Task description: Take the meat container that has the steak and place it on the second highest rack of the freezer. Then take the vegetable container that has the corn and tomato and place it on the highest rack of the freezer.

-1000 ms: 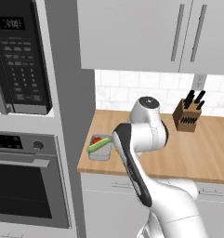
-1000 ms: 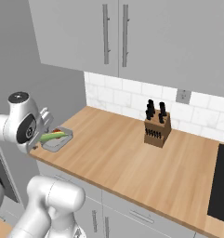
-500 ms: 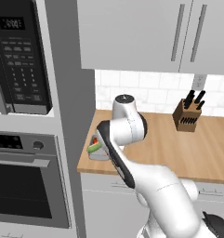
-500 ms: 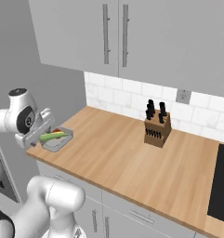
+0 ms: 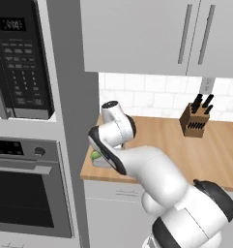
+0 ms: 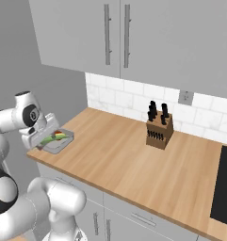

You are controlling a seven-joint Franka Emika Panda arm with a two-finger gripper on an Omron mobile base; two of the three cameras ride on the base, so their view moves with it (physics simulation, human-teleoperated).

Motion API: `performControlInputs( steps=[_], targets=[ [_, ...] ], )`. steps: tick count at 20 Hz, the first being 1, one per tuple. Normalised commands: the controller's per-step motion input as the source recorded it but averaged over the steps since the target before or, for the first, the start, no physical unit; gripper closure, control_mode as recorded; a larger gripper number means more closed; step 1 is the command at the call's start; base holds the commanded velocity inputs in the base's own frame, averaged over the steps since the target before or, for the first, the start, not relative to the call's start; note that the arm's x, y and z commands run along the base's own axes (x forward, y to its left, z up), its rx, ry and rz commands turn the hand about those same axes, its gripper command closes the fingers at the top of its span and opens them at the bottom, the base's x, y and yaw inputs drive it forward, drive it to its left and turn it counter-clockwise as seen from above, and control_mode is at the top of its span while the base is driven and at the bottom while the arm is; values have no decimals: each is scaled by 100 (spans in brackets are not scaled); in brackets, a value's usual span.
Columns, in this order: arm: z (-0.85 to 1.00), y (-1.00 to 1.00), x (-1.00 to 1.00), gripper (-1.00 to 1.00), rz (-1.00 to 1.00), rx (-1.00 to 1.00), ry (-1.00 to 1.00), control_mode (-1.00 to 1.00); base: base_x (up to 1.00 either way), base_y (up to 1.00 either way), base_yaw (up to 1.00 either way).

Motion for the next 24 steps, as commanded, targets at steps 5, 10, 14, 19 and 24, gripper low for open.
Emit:
performControlInputs(
  steps=[5,10,14,19,24],
  targets=[
    [-36,2,9,-100,13,-2,-12,-100,0,0,0],
    [-10,-1,-8,-100,15,8,-18,-100,0,0,0],
    [-17,0,3,-100,11,12,-6,-100,0,0,0],
    [-23,5,17,-100,6,9,0,-100,0,0,0],
    [-11,34,23,-100,1,3,2,-100,0,0,0]
  ],
)
